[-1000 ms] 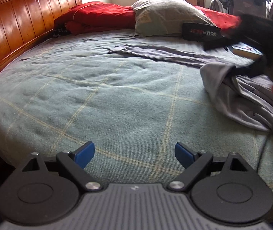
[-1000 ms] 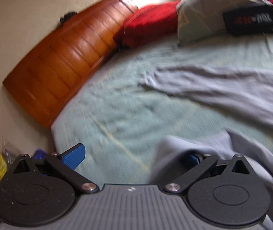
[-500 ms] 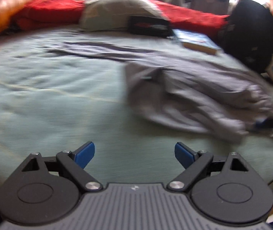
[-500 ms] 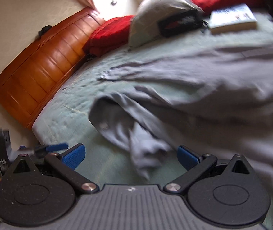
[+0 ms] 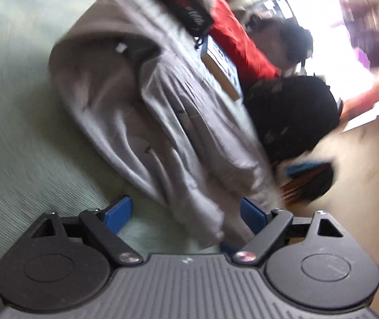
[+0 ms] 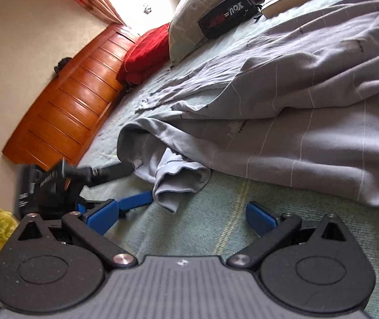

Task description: Fold clothes

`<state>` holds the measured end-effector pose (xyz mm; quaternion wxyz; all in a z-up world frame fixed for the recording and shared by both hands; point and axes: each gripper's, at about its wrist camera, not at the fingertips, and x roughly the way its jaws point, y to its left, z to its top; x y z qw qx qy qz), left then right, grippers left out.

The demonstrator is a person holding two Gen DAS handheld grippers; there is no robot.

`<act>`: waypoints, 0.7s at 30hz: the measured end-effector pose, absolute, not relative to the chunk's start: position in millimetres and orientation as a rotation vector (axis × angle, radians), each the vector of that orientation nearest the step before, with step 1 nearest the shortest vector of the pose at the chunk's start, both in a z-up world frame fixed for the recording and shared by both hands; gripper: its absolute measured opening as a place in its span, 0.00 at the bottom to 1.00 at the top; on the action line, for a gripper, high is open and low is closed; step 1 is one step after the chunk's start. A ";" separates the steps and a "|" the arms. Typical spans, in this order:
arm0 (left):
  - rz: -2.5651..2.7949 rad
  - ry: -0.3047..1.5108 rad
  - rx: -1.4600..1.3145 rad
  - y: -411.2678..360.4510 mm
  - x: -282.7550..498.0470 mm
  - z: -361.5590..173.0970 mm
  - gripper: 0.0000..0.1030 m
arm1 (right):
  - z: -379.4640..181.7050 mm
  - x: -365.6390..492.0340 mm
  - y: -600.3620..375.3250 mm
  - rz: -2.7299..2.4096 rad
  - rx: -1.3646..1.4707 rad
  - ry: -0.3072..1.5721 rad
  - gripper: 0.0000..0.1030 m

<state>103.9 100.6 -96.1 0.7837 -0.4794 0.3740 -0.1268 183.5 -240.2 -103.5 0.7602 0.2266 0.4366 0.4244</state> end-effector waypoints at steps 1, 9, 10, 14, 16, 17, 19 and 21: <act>-0.266 0.794 -1.057 100.7 104.7 -100.9 0.75 | -104.7 184.4 -240.7 0.930 0.504 0.949 1.00; -0.189 0.723 -1.129 98.3 114.5 -124.8 0.35 | -107.7 186.6 -238.3 0.947 0.514 0.932 1.00; -0.183 0.716 -1.148 97.7 112.3 -127.9 0.33 | -107.8 186.6 -237.9 0.947 0.513 0.930 1.00; -0.220 0.724 -1.082 81.1 105.5 -130.8 0.30 | -108.5 187.2 -237.4 0.948 0.511 0.927 1.00; -0.201 0.715 -1.042 75.7 106.3 -132.5 0.20 | -108.6 187.6 -237.1 0.944 0.513 0.926 1.00; -0.194 0.727 -1.066 79.3 108.2 -136.6 0.15 | -108.3 186.8 -237.0 0.943 0.510 0.922 1.00; -0.198 0.741 -1.084 84.1 109.2 -137.2 0.14 | -107.2 185.2 -236.7 0.939 0.502 0.918 1.00; -0.203 0.759 -1.004 82.3 109.9 -127.6 0.11 | -105.4 183.8 -236.2 0.934 0.495 0.919 1.00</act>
